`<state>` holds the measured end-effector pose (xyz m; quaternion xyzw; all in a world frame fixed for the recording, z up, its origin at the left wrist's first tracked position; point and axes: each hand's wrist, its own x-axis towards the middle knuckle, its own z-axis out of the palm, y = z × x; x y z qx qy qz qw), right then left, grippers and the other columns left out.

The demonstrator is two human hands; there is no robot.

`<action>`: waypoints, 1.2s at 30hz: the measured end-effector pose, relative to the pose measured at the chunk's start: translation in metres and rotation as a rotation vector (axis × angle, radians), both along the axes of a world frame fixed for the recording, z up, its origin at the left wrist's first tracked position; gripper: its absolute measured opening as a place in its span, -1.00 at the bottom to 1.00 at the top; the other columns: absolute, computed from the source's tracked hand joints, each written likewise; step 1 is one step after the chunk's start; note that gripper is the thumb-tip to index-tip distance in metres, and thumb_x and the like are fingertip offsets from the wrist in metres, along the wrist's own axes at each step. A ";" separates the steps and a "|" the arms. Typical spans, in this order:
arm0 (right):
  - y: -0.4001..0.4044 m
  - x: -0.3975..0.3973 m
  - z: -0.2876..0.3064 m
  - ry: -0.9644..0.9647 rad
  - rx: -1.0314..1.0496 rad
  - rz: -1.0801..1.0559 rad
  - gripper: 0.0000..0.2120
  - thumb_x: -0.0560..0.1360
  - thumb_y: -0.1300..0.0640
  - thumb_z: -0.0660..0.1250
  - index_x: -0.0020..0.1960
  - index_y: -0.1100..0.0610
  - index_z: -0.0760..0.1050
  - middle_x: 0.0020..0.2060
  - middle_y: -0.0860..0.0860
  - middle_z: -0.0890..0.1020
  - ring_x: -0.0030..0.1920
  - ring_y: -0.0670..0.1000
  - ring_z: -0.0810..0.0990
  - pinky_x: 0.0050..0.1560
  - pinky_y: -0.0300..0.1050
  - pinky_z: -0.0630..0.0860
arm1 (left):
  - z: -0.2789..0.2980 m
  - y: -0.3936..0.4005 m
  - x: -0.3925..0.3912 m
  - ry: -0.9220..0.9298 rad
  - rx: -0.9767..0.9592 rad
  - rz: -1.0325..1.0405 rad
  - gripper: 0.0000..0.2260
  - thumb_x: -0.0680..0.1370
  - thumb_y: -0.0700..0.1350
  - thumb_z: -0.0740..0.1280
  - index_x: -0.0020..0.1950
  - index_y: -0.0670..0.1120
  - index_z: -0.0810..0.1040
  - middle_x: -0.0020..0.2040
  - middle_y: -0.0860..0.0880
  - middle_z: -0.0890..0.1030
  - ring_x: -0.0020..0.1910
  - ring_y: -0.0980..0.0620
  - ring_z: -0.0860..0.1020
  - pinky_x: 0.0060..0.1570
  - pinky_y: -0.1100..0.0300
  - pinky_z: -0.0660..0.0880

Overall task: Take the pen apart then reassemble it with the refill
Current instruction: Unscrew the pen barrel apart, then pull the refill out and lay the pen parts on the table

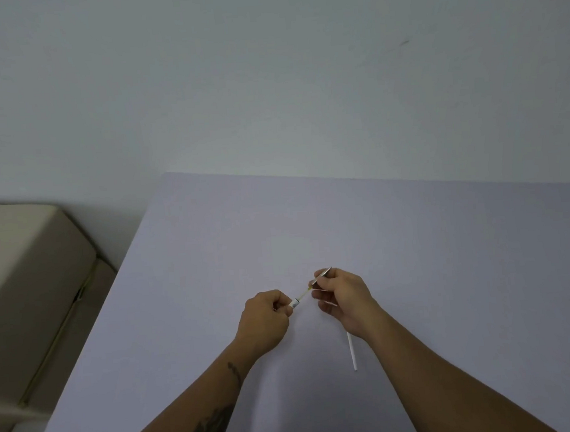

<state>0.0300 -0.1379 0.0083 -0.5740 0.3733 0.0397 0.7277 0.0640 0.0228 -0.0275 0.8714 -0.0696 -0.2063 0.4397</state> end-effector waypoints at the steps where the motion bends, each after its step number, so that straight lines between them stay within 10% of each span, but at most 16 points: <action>1: -0.002 0.004 0.001 -0.011 -0.025 -0.010 -0.86 0.58 0.30 0.29 0.00 0.19 0.62 -0.12 0.11 0.70 -0.19 0.01 0.63 -0.19 -0.11 0.57 | -0.002 0.002 0.000 0.003 0.003 0.007 -0.90 0.56 -0.16 0.34 -0.12 -0.03 0.62 -0.19 -0.02 0.60 -0.32 0.07 0.47 -0.30 0.26 0.41; 10: -0.013 0.030 -0.024 0.079 -0.218 0.005 -0.84 0.49 0.33 0.32 -0.21 0.21 0.64 -0.34 0.10 0.62 -0.41 -0.01 0.50 -0.36 -0.18 0.47 | -0.020 0.018 0.006 0.056 0.028 0.095 -0.95 0.53 -0.14 0.35 -0.11 -0.06 0.59 -0.16 -0.06 0.63 -0.26 0.01 0.53 -0.15 0.11 0.53; 16: -0.001 0.042 -0.042 0.071 0.064 -0.026 -0.88 0.53 0.27 0.35 -0.16 0.21 0.62 -0.32 0.09 0.69 -0.36 -0.02 0.65 -0.37 -0.16 0.59 | -0.028 0.027 0.010 0.081 0.090 0.087 -0.91 0.53 -0.16 0.32 -0.16 -0.03 0.56 -0.19 -0.03 0.61 -0.29 0.03 0.51 -0.16 0.10 0.53; 31: 0.005 0.046 -0.036 0.083 -0.307 0.470 -0.87 0.53 0.25 0.30 -0.04 0.27 0.61 -0.19 0.15 0.74 -0.25 0.02 0.74 -0.27 -0.12 0.63 | -0.027 0.020 0.010 0.107 -0.014 -0.067 -0.81 0.55 -0.17 0.29 0.04 0.11 0.59 -0.15 -0.04 0.65 -0.15 -0.08 0.64 -0.05 0.03 0.61; 36: -0.003 0.049 -0.036 0.058 -0.136 0.258 -0.89 0.55 0.18 0.33 -0.08 0.18 0.62 -0.16 0.10 0.75 -0.22 0.00 0.73 -0.31 -0.15 0.59 | -0.028 0.025 0.010 0.115 -0.011 -0.065 -0.73 0.56 -0.19 0.26 -0.07 0.23 0.53 -0.14 -0.05 0.63 -0.13 -0.10 0.64 -0.02 -0.02 0.60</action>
